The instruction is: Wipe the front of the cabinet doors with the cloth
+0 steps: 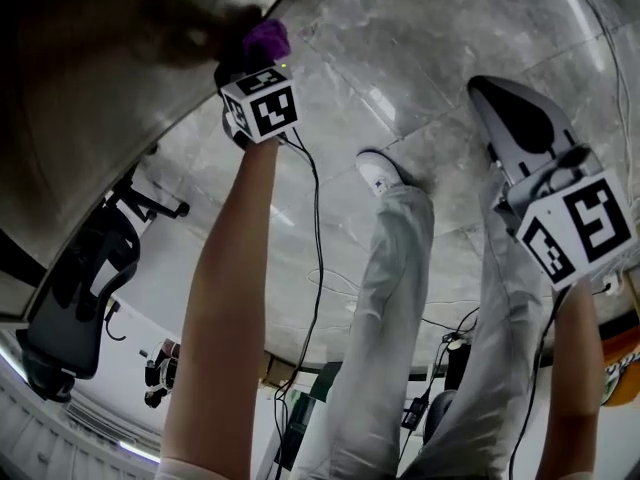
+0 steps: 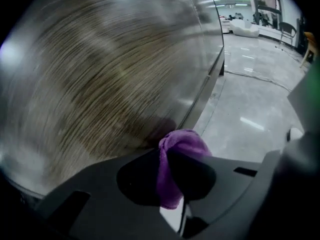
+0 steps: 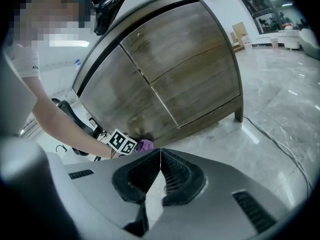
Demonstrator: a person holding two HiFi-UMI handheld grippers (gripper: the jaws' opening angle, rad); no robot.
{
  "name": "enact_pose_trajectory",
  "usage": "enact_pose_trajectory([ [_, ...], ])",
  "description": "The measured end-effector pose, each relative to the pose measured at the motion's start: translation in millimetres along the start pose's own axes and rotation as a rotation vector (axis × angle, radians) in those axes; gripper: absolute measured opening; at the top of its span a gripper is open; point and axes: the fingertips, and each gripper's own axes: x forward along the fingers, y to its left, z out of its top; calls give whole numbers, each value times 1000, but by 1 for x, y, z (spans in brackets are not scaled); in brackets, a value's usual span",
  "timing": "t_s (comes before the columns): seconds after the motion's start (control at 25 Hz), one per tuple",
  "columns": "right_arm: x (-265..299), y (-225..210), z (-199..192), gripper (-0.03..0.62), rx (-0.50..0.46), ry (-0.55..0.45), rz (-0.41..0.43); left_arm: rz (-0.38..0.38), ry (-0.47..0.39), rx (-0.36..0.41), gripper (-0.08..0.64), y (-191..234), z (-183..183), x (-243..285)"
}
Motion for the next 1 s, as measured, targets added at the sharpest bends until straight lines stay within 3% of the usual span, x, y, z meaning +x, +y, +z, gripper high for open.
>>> enact_pose_trajectory([
  [0.32, 25, 36, -13, 28, -50, 37, 27, 93, 90, -85, 54, 65, -86, -9],
  [0.56, 30, 58, -17, 28, -74, 49, 31, 160, 127, -153, 54, 101, -126, -28],
  [0.76, 29, 89, 0, 28, -112, 49, 73, 183, 83, -256, 54, 128, -119, -63],
  [1.0, 4, 129, 46, 28, -221, 79, 137, 185, -55, -359, 54, 156, -71, -138],
])
